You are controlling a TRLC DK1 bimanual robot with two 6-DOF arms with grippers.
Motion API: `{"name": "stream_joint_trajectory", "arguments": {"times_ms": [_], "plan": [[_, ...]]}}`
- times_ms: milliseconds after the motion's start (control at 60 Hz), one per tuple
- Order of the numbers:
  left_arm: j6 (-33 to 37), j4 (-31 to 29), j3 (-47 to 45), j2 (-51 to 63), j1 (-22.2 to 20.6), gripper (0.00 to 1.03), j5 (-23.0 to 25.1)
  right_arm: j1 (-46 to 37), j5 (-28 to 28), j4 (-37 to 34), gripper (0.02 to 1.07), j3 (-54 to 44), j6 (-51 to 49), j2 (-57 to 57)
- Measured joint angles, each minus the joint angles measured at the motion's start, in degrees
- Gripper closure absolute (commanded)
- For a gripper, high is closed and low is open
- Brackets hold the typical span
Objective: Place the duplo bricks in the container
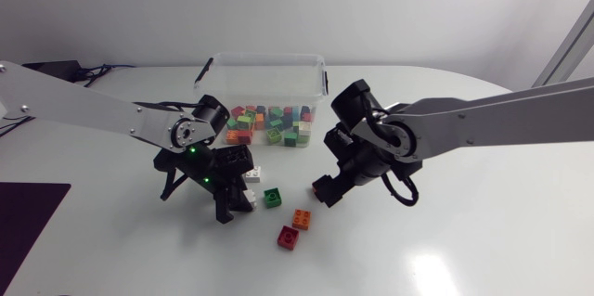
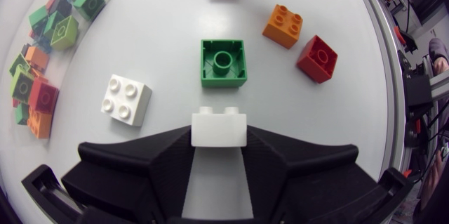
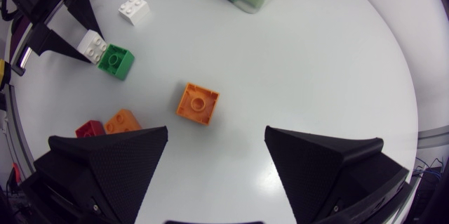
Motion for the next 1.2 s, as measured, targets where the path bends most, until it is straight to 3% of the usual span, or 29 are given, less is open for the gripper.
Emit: {"name": "stream_joint_trajectory", "arguments": {"times_ms": [217,417,600,683,967,1200], "plan": [[0.00,-2.64,-0.02,-5.46,2.60,0.68,1.55,-0.02,-1.46,-0.72,0.14,5.16,2.16,6.16],[-0.28,-3.13,0.13,-13.38,4.66,0.68,2.84,0.00,-2.73,-1.09,0.26,7.69,4.48,10.34],[-2.86,-3.50,4.07,-18.32,6.67,0.68,5.33,0.37,-2.78,-1.03,0.56,8.68,4.87,12.83],[-4.79,-2.56,6.58,-18.82,7.30,0.68,5.88,0.37,-2.78,-0.76,0.77,8.66,4.87,12.98],[-14.43,9.22,11.72,-17.29,9.22,0.68,6.12,0.35,-2.78,-1.11,0.78,8.68,4.83,11.04],[-20.76,14.14,18.05,-9.64,9.97,0.66,5.22,0.20,-2.78,-2.69,0.77,10.03,4.81,5.66]]}}
